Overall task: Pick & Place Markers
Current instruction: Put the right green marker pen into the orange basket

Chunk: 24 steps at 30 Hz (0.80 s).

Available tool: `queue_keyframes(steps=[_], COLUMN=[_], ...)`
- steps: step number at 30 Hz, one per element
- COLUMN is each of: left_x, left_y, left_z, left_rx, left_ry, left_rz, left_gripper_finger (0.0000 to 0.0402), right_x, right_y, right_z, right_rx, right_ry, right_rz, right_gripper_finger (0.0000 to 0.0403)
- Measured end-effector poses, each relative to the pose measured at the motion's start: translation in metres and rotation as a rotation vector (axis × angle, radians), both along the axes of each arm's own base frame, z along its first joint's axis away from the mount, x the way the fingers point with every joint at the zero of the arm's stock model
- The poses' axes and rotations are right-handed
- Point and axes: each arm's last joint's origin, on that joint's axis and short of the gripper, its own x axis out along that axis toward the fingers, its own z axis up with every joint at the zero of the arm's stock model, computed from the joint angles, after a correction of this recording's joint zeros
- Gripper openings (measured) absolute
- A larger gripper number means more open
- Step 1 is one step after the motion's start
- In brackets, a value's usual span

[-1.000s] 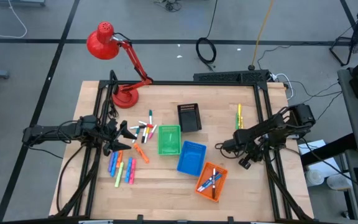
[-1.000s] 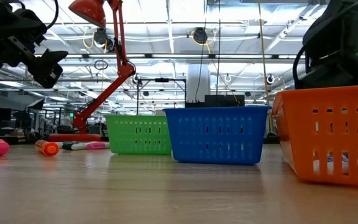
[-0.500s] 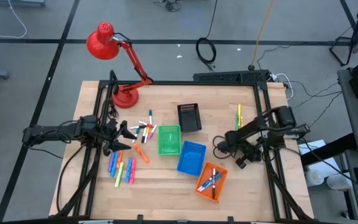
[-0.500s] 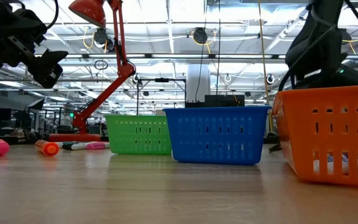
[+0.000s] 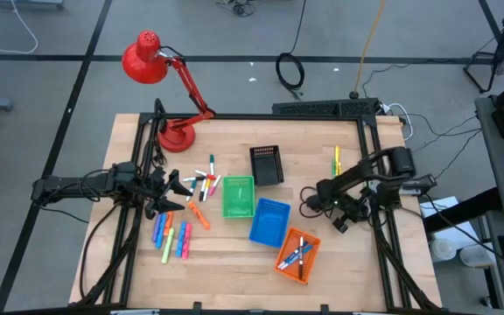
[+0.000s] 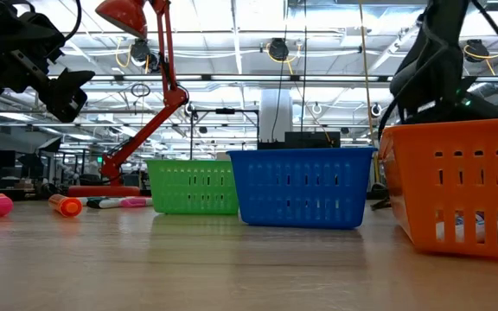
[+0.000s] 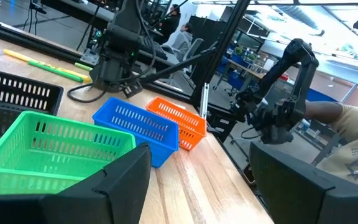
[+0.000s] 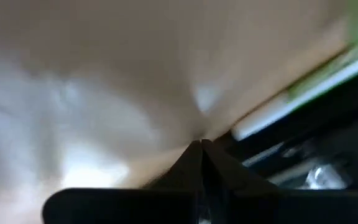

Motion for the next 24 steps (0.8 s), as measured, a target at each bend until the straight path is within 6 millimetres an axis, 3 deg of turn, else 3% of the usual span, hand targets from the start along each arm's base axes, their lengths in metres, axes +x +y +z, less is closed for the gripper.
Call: queue_keyframes(steps=[7, 16, 20, 24], left_x=[0.0, 0.0, 0.0, 0.0], left_y=[0.0, 0.0, 0.0, 0.0], left_z=[0.0, 0.0, 0.0, 0.0], left_rx=[0.0, 0.0, -0.001, 0.0], left_ry=[0.0, 0.0, 0.0, 0.0], left_rz=[0.0, 0.0, 0.0, 0.0], left_gripper_finger=[0.0274, 0.0274, 0.0274, 0.0274], right_x=[0.004, 0.002, -0.001, -0.009], right_y=[-0.005, -0.021, -0.026, -0.03], right_z=[0.035, 0.063, 0.069, 0.07], right_rx=[-0.222, -0.899, -1.085, -1.115], right_ry=[-0.283, -0.593, -0.653, -0.574], right_rz=[-0.038, -0.127, -0.107, -0.102], right_gripper_finger=[0.0, 0.0, 0.0, 0.0])
